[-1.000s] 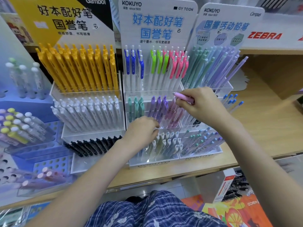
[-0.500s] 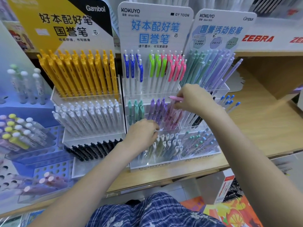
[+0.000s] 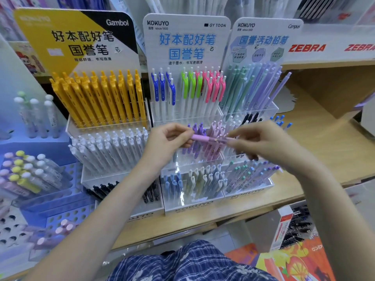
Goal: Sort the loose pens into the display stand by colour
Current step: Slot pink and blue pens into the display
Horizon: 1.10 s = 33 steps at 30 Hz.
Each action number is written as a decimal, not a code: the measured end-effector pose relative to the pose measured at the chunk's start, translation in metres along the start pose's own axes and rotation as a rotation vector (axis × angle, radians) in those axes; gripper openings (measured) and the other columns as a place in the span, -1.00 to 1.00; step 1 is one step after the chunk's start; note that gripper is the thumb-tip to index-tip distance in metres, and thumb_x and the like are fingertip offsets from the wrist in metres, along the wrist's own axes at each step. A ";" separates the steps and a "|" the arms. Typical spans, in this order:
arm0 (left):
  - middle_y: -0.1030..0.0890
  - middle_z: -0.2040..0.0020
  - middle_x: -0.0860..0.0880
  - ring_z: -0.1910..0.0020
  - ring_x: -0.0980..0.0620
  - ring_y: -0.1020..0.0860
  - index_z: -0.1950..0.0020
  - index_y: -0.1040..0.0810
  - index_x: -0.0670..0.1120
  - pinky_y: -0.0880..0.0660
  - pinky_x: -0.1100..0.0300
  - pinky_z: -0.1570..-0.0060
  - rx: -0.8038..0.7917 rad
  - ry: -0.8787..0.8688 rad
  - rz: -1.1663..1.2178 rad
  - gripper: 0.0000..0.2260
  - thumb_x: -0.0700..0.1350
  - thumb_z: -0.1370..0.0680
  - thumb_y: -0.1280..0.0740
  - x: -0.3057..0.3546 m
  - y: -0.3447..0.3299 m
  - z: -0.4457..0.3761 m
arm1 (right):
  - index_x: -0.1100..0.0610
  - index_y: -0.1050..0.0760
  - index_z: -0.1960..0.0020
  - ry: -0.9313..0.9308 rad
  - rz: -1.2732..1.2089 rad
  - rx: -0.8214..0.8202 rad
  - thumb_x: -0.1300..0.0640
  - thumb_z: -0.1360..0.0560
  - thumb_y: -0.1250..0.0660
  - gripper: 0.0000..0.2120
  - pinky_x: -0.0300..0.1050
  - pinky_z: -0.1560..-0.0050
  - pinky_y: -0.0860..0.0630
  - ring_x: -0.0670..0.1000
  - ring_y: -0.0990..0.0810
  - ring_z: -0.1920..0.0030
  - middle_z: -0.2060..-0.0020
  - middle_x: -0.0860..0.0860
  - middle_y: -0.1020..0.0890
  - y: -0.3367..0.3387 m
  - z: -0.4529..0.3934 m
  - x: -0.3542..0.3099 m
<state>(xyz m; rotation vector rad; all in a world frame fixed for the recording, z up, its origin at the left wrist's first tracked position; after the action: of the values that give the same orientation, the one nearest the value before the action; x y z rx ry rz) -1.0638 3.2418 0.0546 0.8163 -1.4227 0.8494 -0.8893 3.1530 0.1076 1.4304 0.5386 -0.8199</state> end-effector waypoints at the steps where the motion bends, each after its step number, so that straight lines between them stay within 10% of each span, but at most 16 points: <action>1: -0.65 0.28 0.02 0.30 0.15 -0.62 0.14 -0.58 -0.13 -0.54 0.36 0.22 0.013 -0.007 0.012 -0.91 -0.31 -0.45 -0.35 0.000 0.004 0.000 | 0.13 -0.62 0.09 -0.033 -0.205 0.082 0.18 -0.43 -0.40 -0.92 -0.32 0.40 -0.45 -0.13 -0.50 0.46 0.43 0.02 -0.62 0.008 0.002 0.005; 6: -0.62 0.18 0.12 0.22 0.26 -0.60 0.09 -0.58 -0.03 -0.53 0.39 0.08 -0.047 -0.230 -0.382 -0.89 -0.22 -0.44 -0.41 0.007 -0.013 0.001 | 0.25 -0.57 0.06 -0.046 -0.704 0.398 0.31 -0.48 -0.33 -0.93 -0.32 0.19 -0.54 -0.06 -0.61 0.31 0.29 0.08 -0.63 0.016 -0.003 0.010; 15: -0.63 0.06 -0.04 0.11 0.12 -0.55 -0.03 -0.57 -0.17 -0.50 0.27 -0.01 0.029 -0.589 -0.806 -0.81 -0.21 -0.43 -0.42 0.022 -0.028 -0.015 | 0.22 -0.57 0.06 0.058 -0.673 0.445 0.30 -0.54 -0.25 -0.88 -0.28 0.12 -0.55 -0.05 -0.63 0.27 0.20 0.13 -0.63 0.042 -0.022 -0.012; 22: -0.40 -0.39 0.03 -0.38 0.01 -0.31 -0.37 -0.41 0.00 -0.11 0.04 -0.40 -0.119 -0.483 -1.159 -0.59 -0.03 -0.52 -0.32 -0.011 -0.018 -0.029 | 0.21 -0.58 -0.07 0.227 -0.037 0.418 0.31 -0.53 -0.26 -0.83 -0.31 0.06 -0.58 -0.11 -0.64 0.23 0.18 0.06 -0.65 0.033 -0.038 -0.018; 33: -0.62 -0.14 -0.01 -0.14 -0.02 -0.54 -0.12 -0.62 -0.05 -0.20 0.11 -0.22 0.050 -0.510 -1.062 -0.76 -0.02 -0.49 -0.38 -0.011 -0.025 -0.033 | 0.19 -0.64 -0.04 0.394 0.397 0.203 0.21 -0.51 -0.34 -0.84 -0.32 0.17 -0.35 -0.06 -0.49 0.19 0.22 0.03 -0.64 -0.015 -0.061 0.000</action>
<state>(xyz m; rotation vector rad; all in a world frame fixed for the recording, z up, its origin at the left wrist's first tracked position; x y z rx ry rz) -1.0260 3.2588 0.0445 1.6801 -1.1236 -0.1608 -0.8916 3.2134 0.0923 1.8288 0.4507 -0.2793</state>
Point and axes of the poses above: each hand's wrist, its own z-axis away from the middle knuckle, its own y-axis out of the back of the hand, x = y × z, the point moved 4 cm from there along -z, towards the middle knuckle
